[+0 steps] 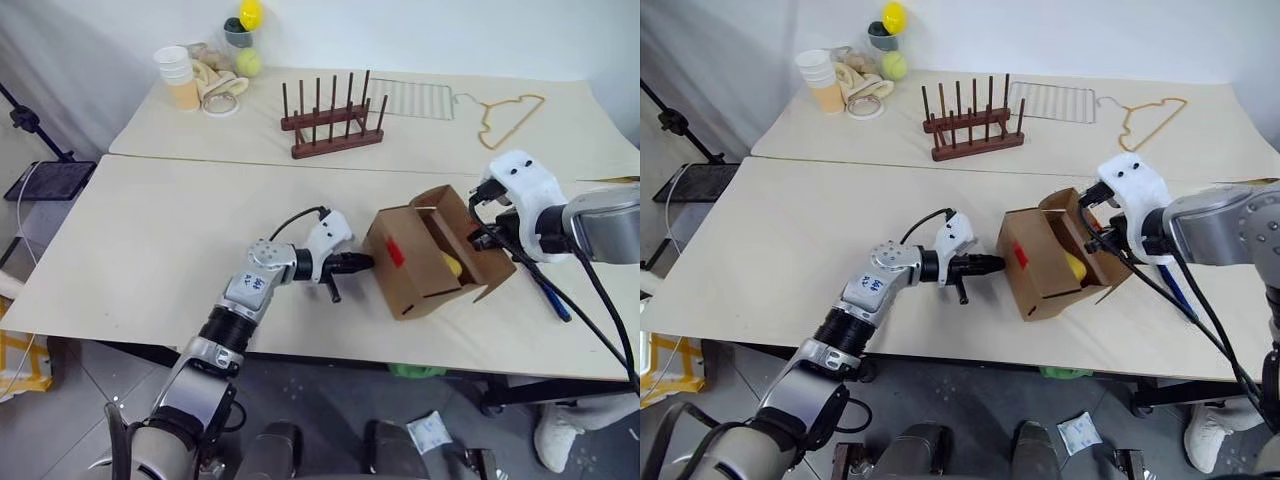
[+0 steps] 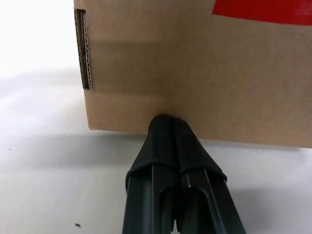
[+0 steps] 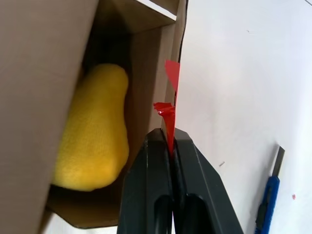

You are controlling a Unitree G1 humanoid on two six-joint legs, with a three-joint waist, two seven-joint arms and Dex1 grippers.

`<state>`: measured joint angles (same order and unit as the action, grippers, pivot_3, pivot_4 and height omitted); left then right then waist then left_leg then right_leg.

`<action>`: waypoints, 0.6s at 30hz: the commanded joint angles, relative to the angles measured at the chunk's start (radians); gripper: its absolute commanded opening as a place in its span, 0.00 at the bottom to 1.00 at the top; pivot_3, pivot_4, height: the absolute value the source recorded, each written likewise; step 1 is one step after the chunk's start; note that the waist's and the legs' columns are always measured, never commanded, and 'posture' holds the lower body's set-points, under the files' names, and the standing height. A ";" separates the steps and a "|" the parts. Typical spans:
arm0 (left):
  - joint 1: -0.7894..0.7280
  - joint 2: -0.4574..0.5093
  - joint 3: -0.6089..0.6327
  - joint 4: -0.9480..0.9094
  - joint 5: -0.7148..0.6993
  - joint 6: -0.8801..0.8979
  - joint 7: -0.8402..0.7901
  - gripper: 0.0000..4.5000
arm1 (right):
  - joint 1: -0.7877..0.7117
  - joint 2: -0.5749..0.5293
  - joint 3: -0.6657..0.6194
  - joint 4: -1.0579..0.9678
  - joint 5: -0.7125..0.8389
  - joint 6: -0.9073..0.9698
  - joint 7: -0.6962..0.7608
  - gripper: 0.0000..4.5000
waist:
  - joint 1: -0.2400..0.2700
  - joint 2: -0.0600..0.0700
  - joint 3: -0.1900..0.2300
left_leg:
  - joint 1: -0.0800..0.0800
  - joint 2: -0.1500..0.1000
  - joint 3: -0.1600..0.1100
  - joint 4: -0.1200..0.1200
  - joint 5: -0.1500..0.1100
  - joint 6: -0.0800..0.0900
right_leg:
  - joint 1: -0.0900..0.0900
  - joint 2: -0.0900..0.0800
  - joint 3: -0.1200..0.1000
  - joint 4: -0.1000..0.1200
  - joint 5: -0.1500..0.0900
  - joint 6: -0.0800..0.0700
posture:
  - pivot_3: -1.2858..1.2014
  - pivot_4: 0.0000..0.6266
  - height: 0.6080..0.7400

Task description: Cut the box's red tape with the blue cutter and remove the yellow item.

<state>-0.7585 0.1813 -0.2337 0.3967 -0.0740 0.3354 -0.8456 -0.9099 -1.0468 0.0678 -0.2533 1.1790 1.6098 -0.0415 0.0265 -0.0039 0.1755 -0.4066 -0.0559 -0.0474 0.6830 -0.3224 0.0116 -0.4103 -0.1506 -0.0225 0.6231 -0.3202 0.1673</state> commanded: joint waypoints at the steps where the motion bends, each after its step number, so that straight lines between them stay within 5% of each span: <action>1: 0.022 0.039 0.007 -0.073 -0.001 0.011 -0.007 0.00 | 0.015 0.022 -0.033 -0.047 0.078 0.005 -0.043 0.01 | -0.003 0.000 0.000 | 0.000 0.000 0.000 0.000 0.000 0.000 | 0.000 0.000 0.000 0.000 0.000 0.000 | 0.52 0.24 1.00; 11: -0.010 0.213 0.043 -0.165 -0.093 -0.011 -0.229 0.00 | 0.062 0.019 -0.071 -0.076 0.138 0.005 -0.170 0.01 | -0.001 0.000 0.000 | 0.000 0.001 -0.001 0.000 0.000 -0.001 | -0.001 0.000 0.000 0.001 0.000 0.000 | 0.52 0.24 1.00; 18: -0.127 0.358 0.149 -0.308 -0.412 0.346 -0.494 0.00 | 0.064 0.018 -0.083 -0.067 0.155 0.005 -0.208 0.01 | -0.008 0.000 0.000 | 0.000 0.004 0.000 0.000 0.000 0.000 | -0.001 0.000 0.000 0.001 0.000 0.000 | 0.52 0.24 1.00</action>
<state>-0.8627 0.5309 -0.1177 0.1450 -0.4047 0.6131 -1.2989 -0.8376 -1.0211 0.0236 -0.3077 1.3242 1.6098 -0.2383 0.0180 -0.0039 0.1756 -0.4066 -0.0523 -0.0478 0.6829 -0.3220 0.0113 -0.4109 -0.1505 -0.0226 0.6243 -0.3202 0.1671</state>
